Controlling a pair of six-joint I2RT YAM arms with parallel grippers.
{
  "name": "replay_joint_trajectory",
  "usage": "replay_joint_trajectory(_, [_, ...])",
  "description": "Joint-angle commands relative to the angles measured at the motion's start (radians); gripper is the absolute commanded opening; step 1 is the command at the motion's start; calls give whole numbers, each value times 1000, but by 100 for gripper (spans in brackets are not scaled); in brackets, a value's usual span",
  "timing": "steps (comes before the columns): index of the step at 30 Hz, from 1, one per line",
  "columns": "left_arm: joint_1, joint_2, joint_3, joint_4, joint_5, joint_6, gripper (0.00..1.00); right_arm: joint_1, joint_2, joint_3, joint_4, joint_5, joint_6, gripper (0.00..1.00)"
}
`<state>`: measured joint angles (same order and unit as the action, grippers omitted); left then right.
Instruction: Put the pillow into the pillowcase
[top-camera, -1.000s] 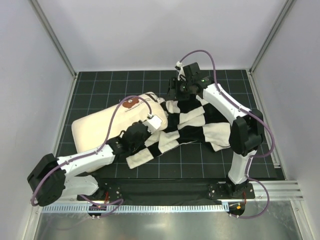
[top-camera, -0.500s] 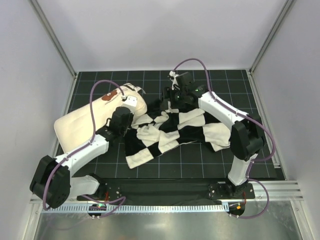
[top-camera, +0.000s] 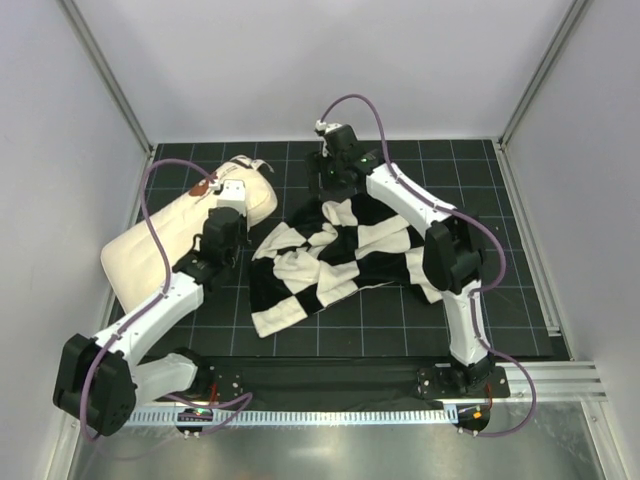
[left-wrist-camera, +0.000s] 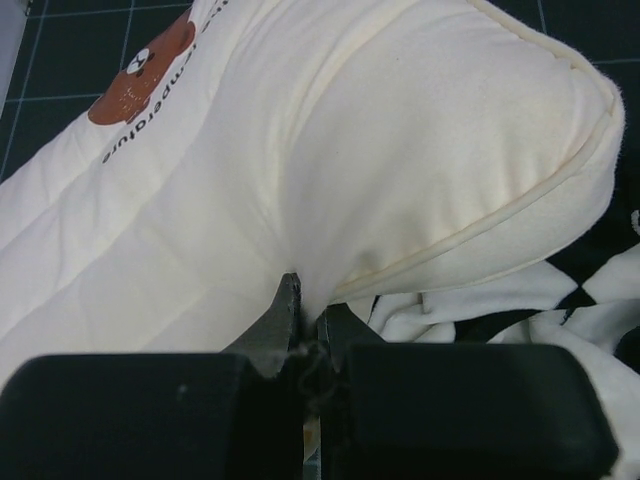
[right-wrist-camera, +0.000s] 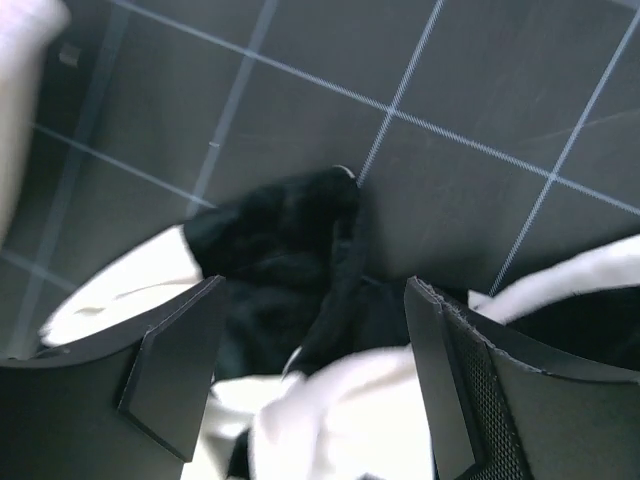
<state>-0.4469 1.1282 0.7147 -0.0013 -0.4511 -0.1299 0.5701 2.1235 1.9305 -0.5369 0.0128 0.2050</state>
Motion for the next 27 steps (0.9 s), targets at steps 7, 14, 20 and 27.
replay_joint_trajectory(7, [8,-82,2,77,31,-60,0,1,170,64,-26,33,-16,78])
replay_joint_trajectory(14, [8,-93,3,76,37,-60,0,2,216,44,-8,0,-9,54])
replay_joint_trajectory(20, [8,-111,-3,73,19,-65,0,4,274,145,14,-59,-9,26])
replay_joint_trajectory(27, [7,-130,-14,77,21,-66,0,2,391,375,115,-97,-7,5])
